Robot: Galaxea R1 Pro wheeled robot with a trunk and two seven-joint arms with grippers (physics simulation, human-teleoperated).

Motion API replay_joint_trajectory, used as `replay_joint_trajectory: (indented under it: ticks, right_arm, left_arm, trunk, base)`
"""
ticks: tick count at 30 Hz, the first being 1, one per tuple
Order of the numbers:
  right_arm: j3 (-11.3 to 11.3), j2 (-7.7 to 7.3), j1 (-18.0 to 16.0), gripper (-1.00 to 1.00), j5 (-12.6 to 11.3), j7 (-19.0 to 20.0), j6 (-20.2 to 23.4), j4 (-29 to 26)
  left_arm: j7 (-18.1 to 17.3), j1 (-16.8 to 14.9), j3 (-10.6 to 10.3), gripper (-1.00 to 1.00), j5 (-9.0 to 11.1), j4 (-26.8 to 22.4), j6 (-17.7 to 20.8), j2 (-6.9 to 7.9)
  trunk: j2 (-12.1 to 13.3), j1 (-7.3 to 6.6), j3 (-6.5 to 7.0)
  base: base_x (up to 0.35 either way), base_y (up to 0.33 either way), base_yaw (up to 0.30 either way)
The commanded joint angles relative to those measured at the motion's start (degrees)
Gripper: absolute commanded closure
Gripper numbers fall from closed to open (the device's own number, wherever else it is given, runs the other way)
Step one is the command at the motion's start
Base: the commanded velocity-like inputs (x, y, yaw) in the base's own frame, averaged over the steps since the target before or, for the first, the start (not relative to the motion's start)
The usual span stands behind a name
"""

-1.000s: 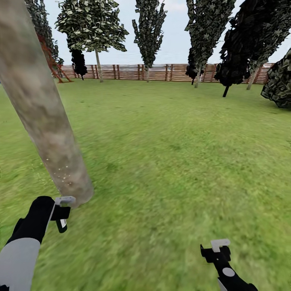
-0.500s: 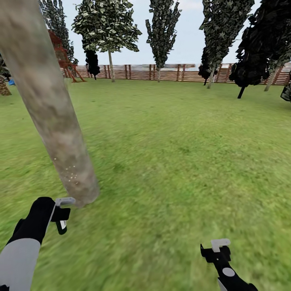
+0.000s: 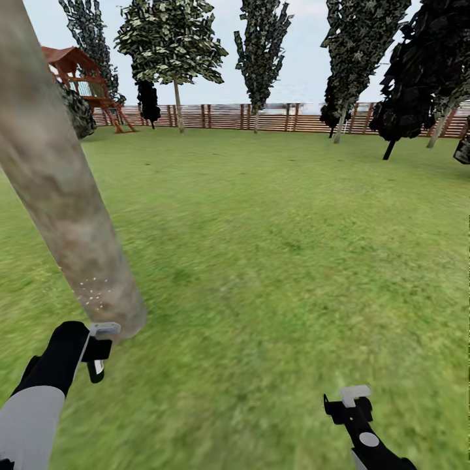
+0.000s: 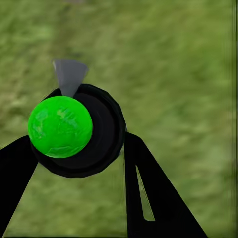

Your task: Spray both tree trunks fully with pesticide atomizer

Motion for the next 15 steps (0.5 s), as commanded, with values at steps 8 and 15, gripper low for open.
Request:
replay_joint_trajectory:
  ticks: [8, 15]
  right_arm:
    - [0.5, -0.02, 0.0, -1.00, 0.4, -0.6, 0.0, 0.1]
    - [0.5, -0.02, 0.0, -1.00, 0.4, -0.6, 0.0, 0.1]
  left_arm:
    - [-0.5, 0.0, 0.3, 1.00, -0.6, 0.7, 0.2, 0.32]
    - [1.6, 0.0, 0.2, 1.00, -0.5, 0.7, -0.9, -0.27]
  trunk:
    - [0.0, -0.01, -0.05]
    - [0.0, -0.01, -0.05]
  base:
    - [0.012, -0.273, 0.222]
    - [0.146, -0.256, 0.277]
